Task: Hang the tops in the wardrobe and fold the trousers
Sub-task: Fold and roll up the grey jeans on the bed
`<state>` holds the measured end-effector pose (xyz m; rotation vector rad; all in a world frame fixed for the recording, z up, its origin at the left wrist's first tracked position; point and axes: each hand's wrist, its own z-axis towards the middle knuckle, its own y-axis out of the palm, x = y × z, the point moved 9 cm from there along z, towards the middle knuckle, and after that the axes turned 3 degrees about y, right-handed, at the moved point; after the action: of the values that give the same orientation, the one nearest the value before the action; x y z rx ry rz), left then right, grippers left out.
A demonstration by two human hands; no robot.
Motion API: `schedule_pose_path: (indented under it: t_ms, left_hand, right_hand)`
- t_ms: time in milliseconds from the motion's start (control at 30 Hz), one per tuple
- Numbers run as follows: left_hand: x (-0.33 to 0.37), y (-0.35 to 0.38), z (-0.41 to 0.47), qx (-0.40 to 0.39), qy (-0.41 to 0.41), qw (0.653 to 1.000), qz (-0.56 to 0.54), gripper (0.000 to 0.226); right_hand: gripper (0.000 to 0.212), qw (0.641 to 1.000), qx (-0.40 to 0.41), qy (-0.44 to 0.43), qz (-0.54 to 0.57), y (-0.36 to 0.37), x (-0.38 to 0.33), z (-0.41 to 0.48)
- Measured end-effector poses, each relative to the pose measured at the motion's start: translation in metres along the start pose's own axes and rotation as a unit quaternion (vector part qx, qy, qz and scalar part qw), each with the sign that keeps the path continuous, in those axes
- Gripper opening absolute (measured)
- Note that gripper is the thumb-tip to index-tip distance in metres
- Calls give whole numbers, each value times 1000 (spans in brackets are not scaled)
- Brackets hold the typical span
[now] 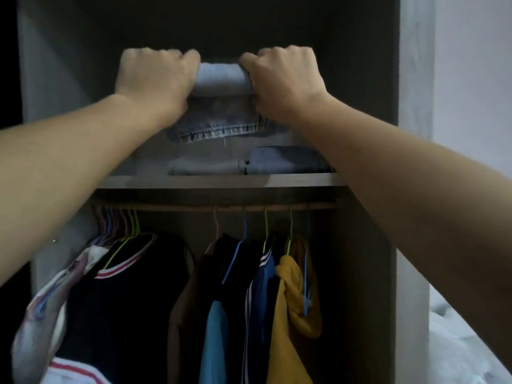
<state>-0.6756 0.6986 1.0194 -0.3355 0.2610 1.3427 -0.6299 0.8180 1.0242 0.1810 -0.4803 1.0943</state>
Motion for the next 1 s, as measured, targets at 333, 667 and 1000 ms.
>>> schedule_pose_path:
  t_ms: [333, 667, 1000]
  left_hand:
    - [-1, 124, 45, -8, 12, 1000, 27, 30]
    - [-42, 237, 54, 18, 58, 998, -3, 29]
    - [-52, 375, 96, 6, 101, 995, -19, 31]
  right_hand:
    - [36, 1000, 4, 2, 3, 130, 0, 47]
    - [30, 999, -18, -26, -42, 214, -47, 96]
    - [35, 991, -94, -18, -98, 337, -70, 155]
